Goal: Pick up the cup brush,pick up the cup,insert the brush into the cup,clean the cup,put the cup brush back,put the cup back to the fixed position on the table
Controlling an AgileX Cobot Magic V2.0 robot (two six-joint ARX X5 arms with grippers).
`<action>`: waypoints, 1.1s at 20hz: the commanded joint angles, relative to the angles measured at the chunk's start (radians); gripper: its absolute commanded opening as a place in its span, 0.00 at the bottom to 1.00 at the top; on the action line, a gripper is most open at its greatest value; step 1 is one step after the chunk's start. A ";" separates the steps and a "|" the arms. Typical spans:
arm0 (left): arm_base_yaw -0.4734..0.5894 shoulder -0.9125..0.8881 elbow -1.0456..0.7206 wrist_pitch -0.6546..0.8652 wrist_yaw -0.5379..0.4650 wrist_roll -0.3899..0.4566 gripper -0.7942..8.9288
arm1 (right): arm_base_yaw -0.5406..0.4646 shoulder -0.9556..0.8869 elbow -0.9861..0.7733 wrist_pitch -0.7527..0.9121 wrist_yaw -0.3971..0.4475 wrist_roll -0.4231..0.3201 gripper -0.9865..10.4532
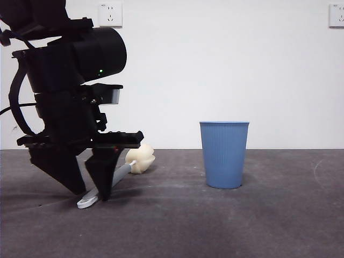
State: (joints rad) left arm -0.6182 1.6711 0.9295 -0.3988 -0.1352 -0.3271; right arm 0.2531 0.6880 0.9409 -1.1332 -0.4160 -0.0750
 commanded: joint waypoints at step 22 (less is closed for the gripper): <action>-0.002 -0.345 -0.005 -0.169 0.043 0.045 0.07 | -0.001 0.062 -0.033 0.154 -0.008 0.061 0.63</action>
State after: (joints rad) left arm -0.6186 1.3403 0.9295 -0.5659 -0.0937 -0.3058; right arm 0.2531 0.7479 0.9218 -0.9924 -0.4236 -0.0216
